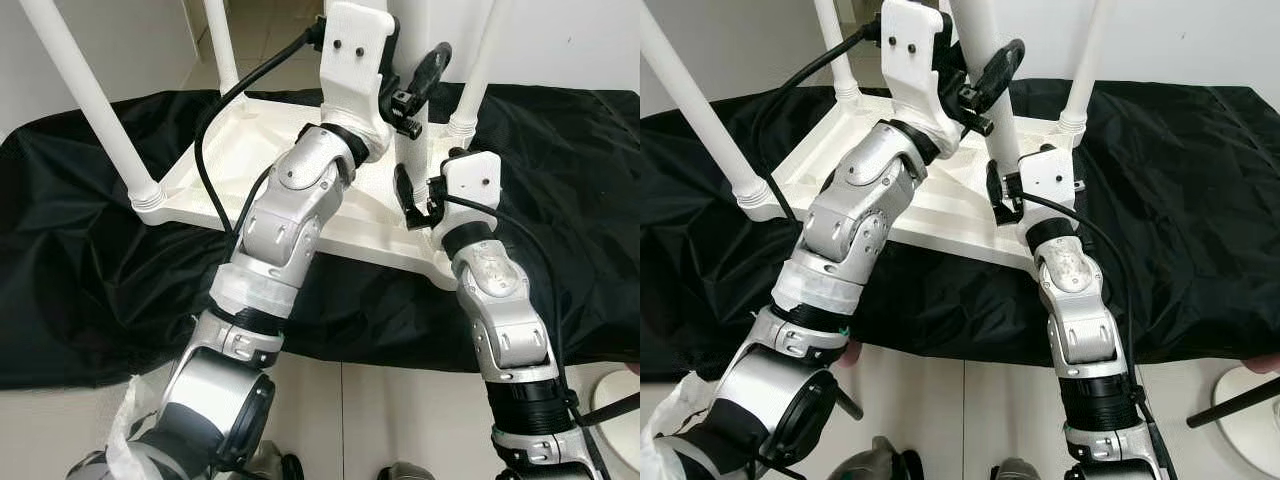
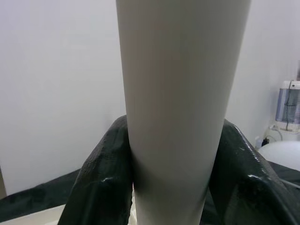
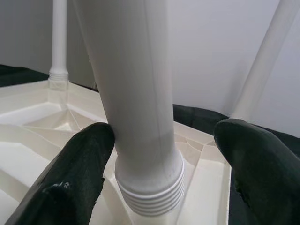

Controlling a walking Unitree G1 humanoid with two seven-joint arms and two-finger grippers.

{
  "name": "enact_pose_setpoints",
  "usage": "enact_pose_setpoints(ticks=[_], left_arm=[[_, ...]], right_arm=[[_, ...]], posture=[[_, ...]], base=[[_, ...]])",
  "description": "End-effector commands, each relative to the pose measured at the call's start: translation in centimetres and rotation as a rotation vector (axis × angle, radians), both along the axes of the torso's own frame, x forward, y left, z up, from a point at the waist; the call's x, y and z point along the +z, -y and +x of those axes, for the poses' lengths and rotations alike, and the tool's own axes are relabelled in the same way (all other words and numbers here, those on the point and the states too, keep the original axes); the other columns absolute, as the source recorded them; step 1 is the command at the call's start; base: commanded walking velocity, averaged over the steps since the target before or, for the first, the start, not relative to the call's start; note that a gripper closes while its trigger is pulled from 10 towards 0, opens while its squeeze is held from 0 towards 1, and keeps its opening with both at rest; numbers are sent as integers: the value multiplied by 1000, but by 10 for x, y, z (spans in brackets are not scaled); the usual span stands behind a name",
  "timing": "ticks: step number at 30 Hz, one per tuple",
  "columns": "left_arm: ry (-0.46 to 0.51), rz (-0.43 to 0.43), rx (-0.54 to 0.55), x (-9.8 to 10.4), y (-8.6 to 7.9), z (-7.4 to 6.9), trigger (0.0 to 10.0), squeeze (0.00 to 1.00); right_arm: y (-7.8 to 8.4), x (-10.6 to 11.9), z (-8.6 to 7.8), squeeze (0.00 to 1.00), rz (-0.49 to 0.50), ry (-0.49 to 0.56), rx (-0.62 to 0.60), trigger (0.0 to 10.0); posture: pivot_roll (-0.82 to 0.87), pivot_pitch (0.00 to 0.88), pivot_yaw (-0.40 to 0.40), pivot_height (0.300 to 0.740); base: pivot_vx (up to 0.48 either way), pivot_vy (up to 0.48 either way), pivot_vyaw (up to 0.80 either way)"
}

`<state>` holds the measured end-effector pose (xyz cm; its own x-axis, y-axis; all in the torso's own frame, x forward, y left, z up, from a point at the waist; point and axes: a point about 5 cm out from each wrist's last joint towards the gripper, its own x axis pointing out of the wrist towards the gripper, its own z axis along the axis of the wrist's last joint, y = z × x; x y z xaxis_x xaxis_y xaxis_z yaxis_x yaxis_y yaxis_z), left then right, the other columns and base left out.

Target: Building children table

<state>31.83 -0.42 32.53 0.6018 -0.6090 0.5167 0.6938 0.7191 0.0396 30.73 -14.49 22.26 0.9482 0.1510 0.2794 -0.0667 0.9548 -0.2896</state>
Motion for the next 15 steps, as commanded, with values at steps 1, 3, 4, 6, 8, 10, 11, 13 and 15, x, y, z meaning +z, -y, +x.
enact_pose_setpoints(ticks=[1, 3, 4, 6, 8, 10, 11, 13, 15], left_arm=[[-13, -27, 33, 2, 2, -3, 10000, 0], [-11, -28, 25, 4, 4, -5, 10000, 0], [-11, -28, 25, 4, 4, -5, 10000, 0], [-9, -27, 20, 6, 6, -6, 10000, 0], [-8, -26, 18, 6, 7, -6, 10000, 0], [-3, -23, 12, 7, 8, -7, 10000, 0], [-2, -21, 8, 7, 9, -8, 10000, 0], [-4, -19, 4, 7, 10, -8, 10000, 0], [-8, -17, -5, 6, 12, -10, 10000, 0]], right_arm=[[2, -2, 6, 0, -35, -27, -10, 10000], [1, -3, 10, 0, -75, -32, 7, 10000], [1, -3, 10, 0, -75, -32, 7, 10000], [0, -4, 13, 0, -97, -36, 19, 10000], [0, -5, 14, 0, -107, -37, 20, 10000], [0, -4, 16, 0, -121, -31, 18, 10000], [-1, -4, 18, 0, -136, -25, 21, 10000], [-1, -2, 20, 0, -144, -20, 24, 10000], [-3, 0, 23, 0, -175, -1, 36, 10000]], posture=[[-60, 0, 72, 740], [-56, 0, 71, 740], [-56, 0, 71, 740], [-55, 0, 70, 740], [-52, 0, 68, 740], [-50, 0, 67, 740], [-52, 0, 66, 740], [-52, 0, 66, 740], [-53, 0, 68, 740]], base=[[0, 0, 0], [0, 0, 0], [0, 0, 0], [0, 0, 0], [0, 0, 0], [0, 0, 0], [0, 0, 0], [0, 0, 0], [0, 0, 0]])
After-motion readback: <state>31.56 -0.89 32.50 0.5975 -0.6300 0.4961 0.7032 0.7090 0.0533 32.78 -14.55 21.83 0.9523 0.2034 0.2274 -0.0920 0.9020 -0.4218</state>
